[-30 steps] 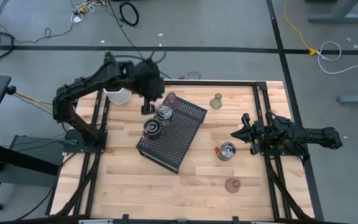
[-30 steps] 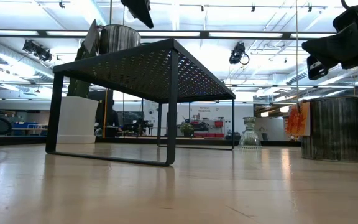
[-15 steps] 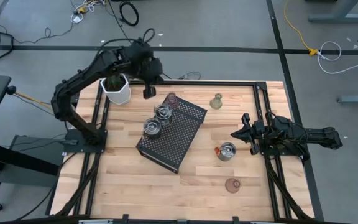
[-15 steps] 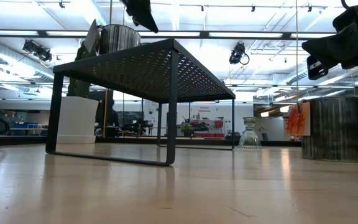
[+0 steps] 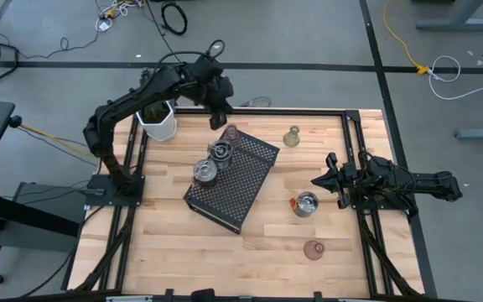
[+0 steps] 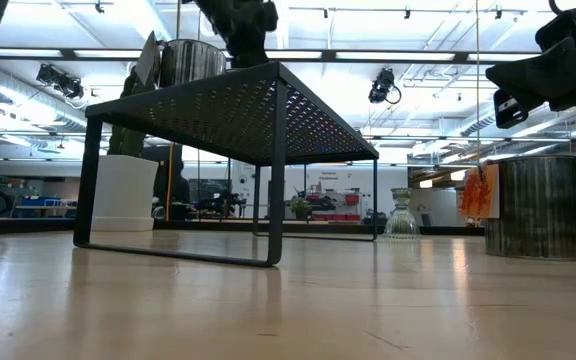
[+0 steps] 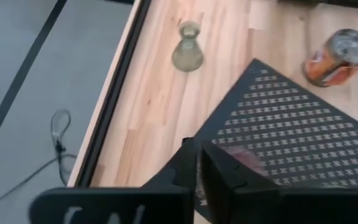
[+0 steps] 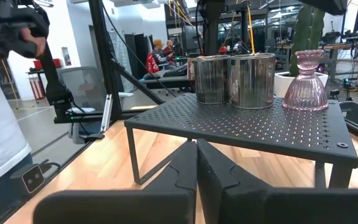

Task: Pick & Place candle stick holders
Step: Adjust the purple candle holder on the shelf

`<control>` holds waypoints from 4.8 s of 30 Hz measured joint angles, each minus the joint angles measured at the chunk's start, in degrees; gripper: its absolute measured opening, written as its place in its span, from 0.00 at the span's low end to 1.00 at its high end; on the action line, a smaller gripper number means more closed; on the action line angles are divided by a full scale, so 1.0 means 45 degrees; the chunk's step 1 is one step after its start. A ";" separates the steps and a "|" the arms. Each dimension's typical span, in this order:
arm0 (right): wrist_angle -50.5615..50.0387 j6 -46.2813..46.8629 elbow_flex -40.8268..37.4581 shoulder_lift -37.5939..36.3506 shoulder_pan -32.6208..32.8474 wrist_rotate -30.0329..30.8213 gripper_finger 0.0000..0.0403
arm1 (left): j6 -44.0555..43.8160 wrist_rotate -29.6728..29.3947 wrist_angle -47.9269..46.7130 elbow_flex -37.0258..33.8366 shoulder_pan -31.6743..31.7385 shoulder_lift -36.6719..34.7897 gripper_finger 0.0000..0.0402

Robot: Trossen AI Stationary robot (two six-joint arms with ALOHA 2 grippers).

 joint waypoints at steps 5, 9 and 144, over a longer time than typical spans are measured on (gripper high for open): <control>0.0002 -0.0003 0.0000 0.0000 0.0004 -0.0005 0.03 | -0.0266 -0.0552 0.0035 -0.0010 -0.0001 0.0172 0.19; 0.0003 0.0000 0.0003 0.0000 0.0002 -0.0005 0.03 | -0.0271 -0.0959 0.0071 -0.0010 -0.0008 0.0160 0.31; 0.0000 -0.0002 0.0004 0.0000 0.0005 -0.0005 0.03 | -0.3965 -0.1390 -0.1327 0.2903 -0.1919 0.1208 0.45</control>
